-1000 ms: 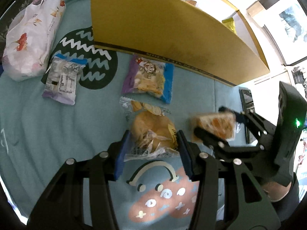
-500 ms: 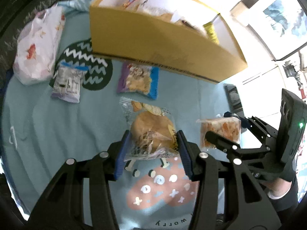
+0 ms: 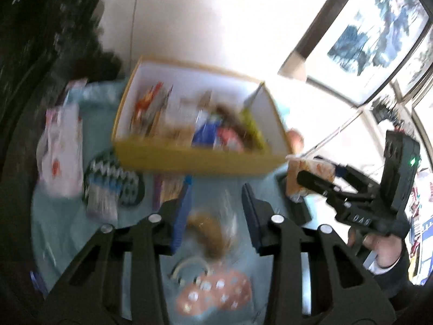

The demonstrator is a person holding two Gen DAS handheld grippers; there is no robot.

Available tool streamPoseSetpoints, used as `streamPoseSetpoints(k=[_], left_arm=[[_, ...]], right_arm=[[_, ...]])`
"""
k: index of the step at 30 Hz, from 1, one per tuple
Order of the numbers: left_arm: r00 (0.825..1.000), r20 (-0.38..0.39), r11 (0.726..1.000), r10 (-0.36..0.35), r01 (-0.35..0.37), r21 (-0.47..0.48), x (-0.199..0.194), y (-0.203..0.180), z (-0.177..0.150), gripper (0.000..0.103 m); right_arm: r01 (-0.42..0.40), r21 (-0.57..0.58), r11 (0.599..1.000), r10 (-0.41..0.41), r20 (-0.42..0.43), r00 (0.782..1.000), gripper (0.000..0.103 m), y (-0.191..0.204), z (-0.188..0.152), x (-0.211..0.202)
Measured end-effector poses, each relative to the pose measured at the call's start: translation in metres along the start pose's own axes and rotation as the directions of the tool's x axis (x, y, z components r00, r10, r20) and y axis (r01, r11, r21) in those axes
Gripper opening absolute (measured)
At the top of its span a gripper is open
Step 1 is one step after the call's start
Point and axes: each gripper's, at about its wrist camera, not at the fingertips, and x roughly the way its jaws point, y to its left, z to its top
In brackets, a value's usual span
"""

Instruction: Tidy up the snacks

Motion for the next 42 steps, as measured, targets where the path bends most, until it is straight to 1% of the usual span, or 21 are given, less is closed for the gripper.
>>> streamPoseSetpoints(k=[2, 5, 6, 7, 8, 11, 12, 14, 16, 17, 18, 19, 21, 22, 24, 26, 28, 33, 37, 40, 42], left_arm=[[0.999, 0.017, 0.999, 0.032, -0.032, 0.016, 0.006, -0.003, 0.017, 0.038], [1.000, 0.005, 1.000, 0.018, -0.018, -0.005, 0.014, 0.002, 0.019, 0.038], [0.999, -0.014, 0.999, 0.033, -0.033, 0.004, 0.022, 0.006, 0.012, 0.049], [0.998, -0.052, 0.999, 0.043, -0.042, 0.012, 0.031, 0.009, 0.003, 0.065], [0.995, -0.082, 0.999, 0.049, -0.048, 0.017, 0.038, 0.012, -0.005, 0.070], [0.972, -0.218, 0.996, 0.084, -0.074, 0.055, 0.067, 0.018, -0.046, 0.071], [0.959, -0.266, 0.994, 0.101, -0.084, 0.074, 0.077, 0.018, -0.065, 0.071], [0.941, -0.322, 0.992, 0.100, -0.069, 0.107, 0.087, 0.017, -0.089, 0.073], [0.923, -0.363, 0.981, 0.130, -0.067, 0.180, 0.099, 0.010, -0.113, 0.085], [0.918, -0.365, 0.973, 0.158, -0.081, 0.218, 0.104, 0.008, -0.120, 0.086], [0.909, -0.365, 0.963, 0.202, -0.116, 0.243, 0.111, 0.008, -0.126, 0.086], [0.904, -0.370, 0.965, 0.212, -0.134, 0.227, 0.116, 0.010, -0.126, 0.086], [0.902, -0.381, 0.977, 0.205, -0.165, 0.135, 0.123, 0.019, -0.123, 0.087], [0.895, -0.395, 0.978, 0.207, -0.193, 0.076, 0.128, 0.026, -0.121, 0.087], [0.883, -0.418, 0.974, 0.215, -0.227, 0.023, 0.137, 0.032, -0.120, 0.086], [0.859, -0.449, 0.966, 0.246, -0.257, 0.038, 0.148, 0.031, -0.125, 0.073], [0.849, -0.455, 0.960, 0.268, -0.273, 0.056, 0.153, 0.031, -0.130, 0.056], [0.860, -0.437, 0.963, 0.265, -0.261, 0.072, 0.135, 0.031, -0.138, 0.055], [0.891, -0.378, 0.967, 0.250, -0.251, 0.047, 0.102, 0.033, -0.123, 0.055], [0.928, -0.292, 0.971, 0.233, -0.237, 0.022, 0.069, 0.031, -0.092, 0.055], [0.952, -0.215, 0.975, 0.218, -0.222, 0.007, 0.051, 0.029, -0.058, 0.055]], right_arm=[[0.012, 0.009, 1.000, -0.012, 0.008, 1.000, 0.078, -0.003, 0.017, 0.008], [-0.012, 0.003, 1.000, 0.012, 0.023, 1.000, 0.078, -0.002, 0.027, 0.011], [-0.023, -0.002, 1.000, 0.023, 0.020, 1.000, 0.078, -0.001, 0.027, 0.013], [-0.031, -0.009, 0.999, 0.032, 0.005, 0.999, 0.078, -0.001, 0.024, 0.017], [-0.032, -0.011, 0.999, 0.032, -0.006, 0.999, 0.078, -0.001, 0.021, 0.020], [-0.039, -0.002, 0.999, 0.039, -0.051, 0.998, 0.078, -0.003, 0.009, 0.031], [-0.040, 0.003, 0.999, 0.040, -0.063, 0.997, 0.078, -0.003, 0.005, 0.034], [-0.045, 0.006, 0.999, 0.045, -0.087, 0.995, 0.078, -0.003, -0.004, 0.036], [-0.049, 0.007, 0.999, 0.049, -0.106, 0.993, 0.078, -0.002, -0.009, 0.039], [-0.052, 0.009, 0.999, 0.053, -0.111, 0.992, 0.078, -0.001, -0.011, 0.039], [-0.055, 0.011, 0.998, 0.056, -0.115, 0.992, 0.078, -0.001, -0.013, 0.039], [-0.058, 0.012, 0.998, 0.059, -0.118, 0.991, 0.078, 0.000, -0.014, 0.037], [-0.063, 0.009, 0.998, 0.063, -0.120, 0.991, 0.078, 0.002, -0.018, 0.036], [-0.065, 0.008, 0.998, 0.065, -0.124, 0.990, 0.078, 0.004, -0.020, 0.035], [-0.069, 0.008, 0.998, 0.069, -0.128, 0.989, 0.078, 0.006, -0.024, 0.033], [-0.067, 0.007, 0.998, 0.068, -0.136, 0.988, 0.078, 0.007, -0.028, 0.033], [-0.071, 0.009, 0.997, 0.071, -0.141, 0.987, 0.078, 0.007, -0.032, 0.032], [-0.079, -0.001, 0.997, 0.078, -0.141, 0.987, 0.078, 0.008, -0.034, 0.027], [-0.078, -0.012, 0.997, 0.077, -0.113, 0.991, 0.078, 0.007, -0.026, 0.020], [-0.072, -0.021, 0.997, 0.071, -0.056, 0.996, 0.078, 0.008, -0.011, 0.009], [-0.064, -0.023, 0.998, 0.064, -0.017, 0.998, 0.078, 0.008, 0.000, 0.003]])
